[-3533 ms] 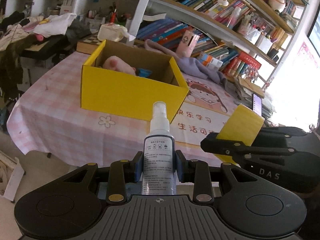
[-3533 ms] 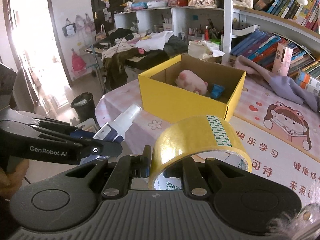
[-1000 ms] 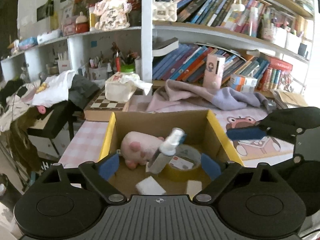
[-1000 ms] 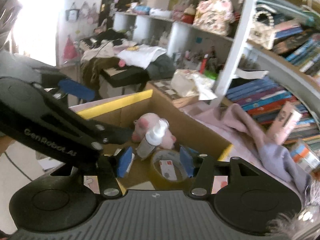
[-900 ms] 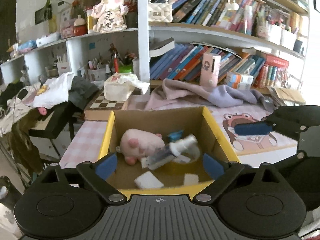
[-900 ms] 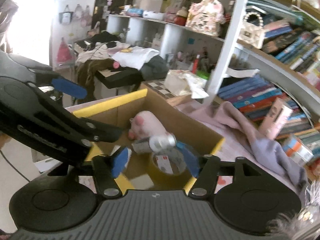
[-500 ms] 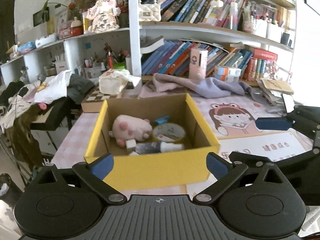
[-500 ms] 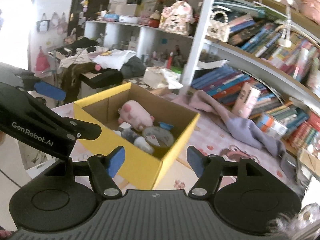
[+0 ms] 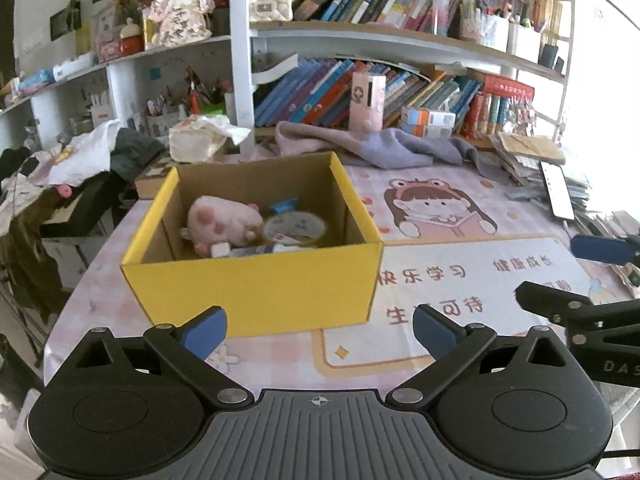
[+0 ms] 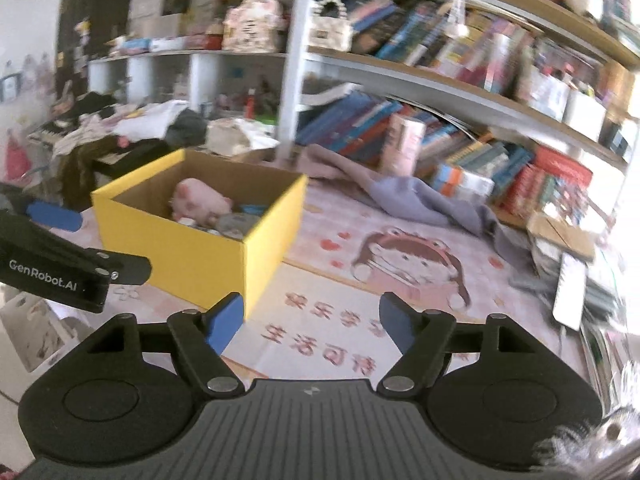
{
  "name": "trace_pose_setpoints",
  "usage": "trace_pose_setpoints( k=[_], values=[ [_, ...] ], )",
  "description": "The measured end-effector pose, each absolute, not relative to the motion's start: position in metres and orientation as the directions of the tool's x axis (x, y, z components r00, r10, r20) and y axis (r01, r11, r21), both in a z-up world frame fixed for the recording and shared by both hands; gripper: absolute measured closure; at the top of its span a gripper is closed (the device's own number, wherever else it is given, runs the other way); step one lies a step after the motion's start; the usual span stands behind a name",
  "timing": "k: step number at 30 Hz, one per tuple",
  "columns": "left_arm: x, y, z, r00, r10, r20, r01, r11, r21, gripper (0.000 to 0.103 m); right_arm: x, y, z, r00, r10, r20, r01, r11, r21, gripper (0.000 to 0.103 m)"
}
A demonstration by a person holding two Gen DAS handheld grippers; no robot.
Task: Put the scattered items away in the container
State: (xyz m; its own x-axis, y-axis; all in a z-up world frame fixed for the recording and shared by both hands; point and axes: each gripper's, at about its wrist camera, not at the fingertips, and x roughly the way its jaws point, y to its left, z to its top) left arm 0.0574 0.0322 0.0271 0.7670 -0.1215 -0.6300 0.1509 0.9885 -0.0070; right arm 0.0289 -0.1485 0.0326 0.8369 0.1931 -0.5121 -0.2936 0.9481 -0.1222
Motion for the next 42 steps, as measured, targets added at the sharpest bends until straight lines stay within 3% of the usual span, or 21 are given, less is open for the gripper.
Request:
trace_pose_setpoints(
  k=[20,42],
  values=[
    [0.044,-0.003,0.004,0.76,-0.107,-0.642,0.15,0.989,0.013,0.002,0.006,-0.219,0.007,0.829,-0.035,-0.558,0.018,0.999,-0.036,0.008],
    [0.044,0.01,-0.014,0.692,-0.139,-0.709,0.154,0.987,-0.043,0.0,0.005,-0.199,-0.002,0.797,0.008,-0.604,-0.037,0.999,-0.036,0.002]
  ],
)
